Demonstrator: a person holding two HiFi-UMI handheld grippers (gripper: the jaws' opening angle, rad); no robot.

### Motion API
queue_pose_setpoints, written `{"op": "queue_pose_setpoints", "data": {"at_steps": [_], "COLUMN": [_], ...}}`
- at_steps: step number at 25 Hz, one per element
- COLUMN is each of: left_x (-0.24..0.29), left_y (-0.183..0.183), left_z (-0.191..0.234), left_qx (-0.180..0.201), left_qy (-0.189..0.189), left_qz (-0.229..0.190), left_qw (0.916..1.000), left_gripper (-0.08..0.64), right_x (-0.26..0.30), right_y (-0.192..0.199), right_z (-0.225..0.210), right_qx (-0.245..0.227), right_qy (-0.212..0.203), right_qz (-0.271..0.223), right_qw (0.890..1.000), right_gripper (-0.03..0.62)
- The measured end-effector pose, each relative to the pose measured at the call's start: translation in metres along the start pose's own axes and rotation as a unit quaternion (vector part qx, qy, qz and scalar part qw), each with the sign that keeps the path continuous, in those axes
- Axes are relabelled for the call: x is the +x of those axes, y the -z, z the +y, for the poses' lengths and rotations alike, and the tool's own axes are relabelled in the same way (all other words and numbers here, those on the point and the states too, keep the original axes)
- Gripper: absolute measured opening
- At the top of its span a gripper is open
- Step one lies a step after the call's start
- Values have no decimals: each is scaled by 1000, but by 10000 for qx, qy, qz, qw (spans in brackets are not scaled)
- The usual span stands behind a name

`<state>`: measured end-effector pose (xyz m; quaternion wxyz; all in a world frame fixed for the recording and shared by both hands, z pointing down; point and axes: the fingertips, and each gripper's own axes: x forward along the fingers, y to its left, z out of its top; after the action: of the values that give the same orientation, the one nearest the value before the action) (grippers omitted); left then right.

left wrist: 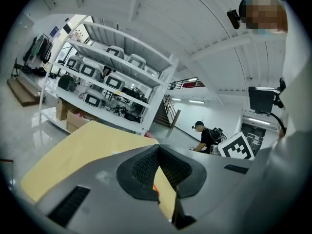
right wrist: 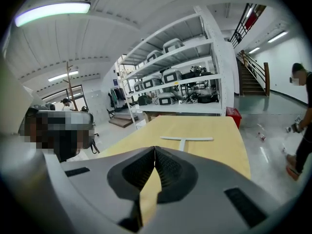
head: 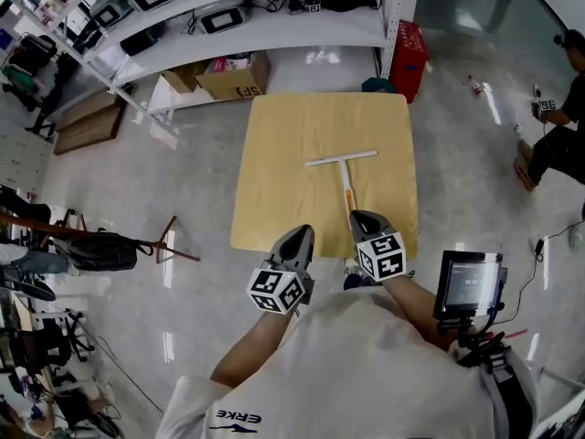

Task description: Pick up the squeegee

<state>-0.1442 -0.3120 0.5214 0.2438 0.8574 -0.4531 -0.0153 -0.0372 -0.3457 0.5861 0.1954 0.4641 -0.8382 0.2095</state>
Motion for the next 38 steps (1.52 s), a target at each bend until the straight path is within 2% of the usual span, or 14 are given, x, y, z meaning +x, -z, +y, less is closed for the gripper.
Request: {"op": "queue_pose_setpoints", "data": {"at_steps": [11, 16, 20, 26, 38], "left_x": [25, 36, 46, 41, 28], "left_y": [15, 34, 40, 39, 37], "left_z": [32, 49, 63, 71, 78], "left_qx": [-151, -227, -260, -294, -393], "left_qy": [-330, -414, -456, -552, -787], "left_qz": [428, 620, 712, 745, 766], "left_qw": [9984, 9970, 9961, 9953, 9932], "left_gripper": [5, 5, 5, 3, 5], "right_x": [52, 80, 102, 110, 127], "right_y": [27, 50, 67, 80, 98], "right_z": [-32, -48, -53, -49, -52], "right_qx": [19, -151, -245, -268, -218], "right_qy": [180, 393, 394, 423, 476], "right_qz": [544, 781, 1033, 1319, 1714], "right_qw": [9984, 9961, 9936, 9900, 9838], "right_gripper": [5, 8, 89, 146, 166]}}
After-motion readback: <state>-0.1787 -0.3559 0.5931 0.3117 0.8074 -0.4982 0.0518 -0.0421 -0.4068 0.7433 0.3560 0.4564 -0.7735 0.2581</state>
